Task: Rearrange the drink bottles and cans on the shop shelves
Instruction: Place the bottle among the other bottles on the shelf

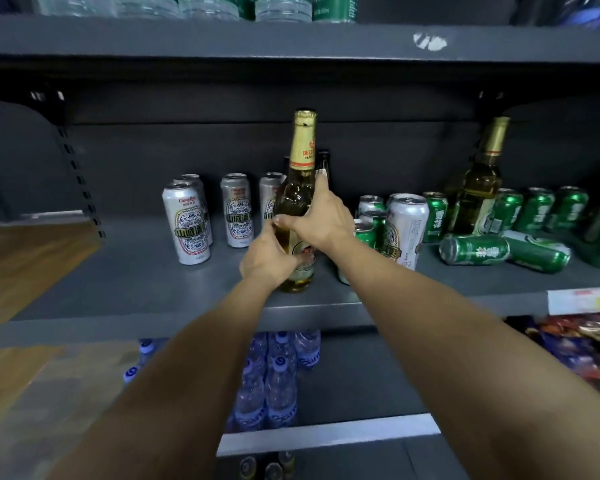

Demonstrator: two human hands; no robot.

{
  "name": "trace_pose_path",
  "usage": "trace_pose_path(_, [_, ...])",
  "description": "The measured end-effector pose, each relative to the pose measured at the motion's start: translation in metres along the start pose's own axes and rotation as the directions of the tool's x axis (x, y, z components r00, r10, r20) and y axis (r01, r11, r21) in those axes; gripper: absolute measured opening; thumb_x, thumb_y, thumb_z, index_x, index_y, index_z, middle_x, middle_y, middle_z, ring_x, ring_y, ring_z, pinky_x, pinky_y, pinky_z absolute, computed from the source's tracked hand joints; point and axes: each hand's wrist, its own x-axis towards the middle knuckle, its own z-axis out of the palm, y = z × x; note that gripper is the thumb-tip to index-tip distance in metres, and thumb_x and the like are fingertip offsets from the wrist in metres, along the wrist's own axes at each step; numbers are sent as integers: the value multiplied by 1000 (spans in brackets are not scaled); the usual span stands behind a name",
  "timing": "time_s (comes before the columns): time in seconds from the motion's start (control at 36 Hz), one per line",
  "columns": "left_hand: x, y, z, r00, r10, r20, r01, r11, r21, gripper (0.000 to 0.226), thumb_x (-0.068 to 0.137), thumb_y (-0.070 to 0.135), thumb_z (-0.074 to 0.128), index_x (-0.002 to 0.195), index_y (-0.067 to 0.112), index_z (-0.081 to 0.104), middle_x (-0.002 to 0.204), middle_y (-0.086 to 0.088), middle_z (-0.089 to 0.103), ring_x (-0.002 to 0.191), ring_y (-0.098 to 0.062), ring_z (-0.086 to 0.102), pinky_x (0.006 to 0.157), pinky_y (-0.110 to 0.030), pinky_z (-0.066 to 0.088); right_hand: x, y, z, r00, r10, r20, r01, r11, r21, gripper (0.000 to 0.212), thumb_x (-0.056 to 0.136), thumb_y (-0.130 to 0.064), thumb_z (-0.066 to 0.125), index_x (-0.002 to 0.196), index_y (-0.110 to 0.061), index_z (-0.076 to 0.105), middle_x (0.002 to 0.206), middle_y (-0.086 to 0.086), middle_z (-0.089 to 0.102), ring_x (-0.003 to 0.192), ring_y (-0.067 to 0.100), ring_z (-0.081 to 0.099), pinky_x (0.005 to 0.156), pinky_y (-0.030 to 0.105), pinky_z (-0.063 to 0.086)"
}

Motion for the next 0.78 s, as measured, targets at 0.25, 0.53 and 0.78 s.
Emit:
trace_pose_path(0.25, [-43,44,-25,966,158,205,-148,987,-63,90,63,40,85,136,18,36,111,6,56,103,-14,52,87,-26,42,-52,-1,-58,986,10,-167,-3,999,43,68,71,-56,73,117,-21,39,108,2,62,96,26,60,73,36,47])
trace_pose_path(0.53, [-143,134,59,813,239,531,-397,895,204,83,74,15,79,141,11,31,136,-11,47,124,-29,47,98,-32,41,-160,98,-160,945,215,-245,-252,959,-128,71,72,-56,72,118,-17,34,106,5,60,96,30,60,69,34,40])
trace_pose_path(0.78, [-261,218,170,569,434,698,-751,621,227,51,83,19,64,130,14,44,130,-10,46,119,-32,49,93,-44,46,-281,215,-265,842,427,-329,-515,818,-257,75,73,-56,72,123,-14,33,114,8,57,102,33,59,70,35,39])
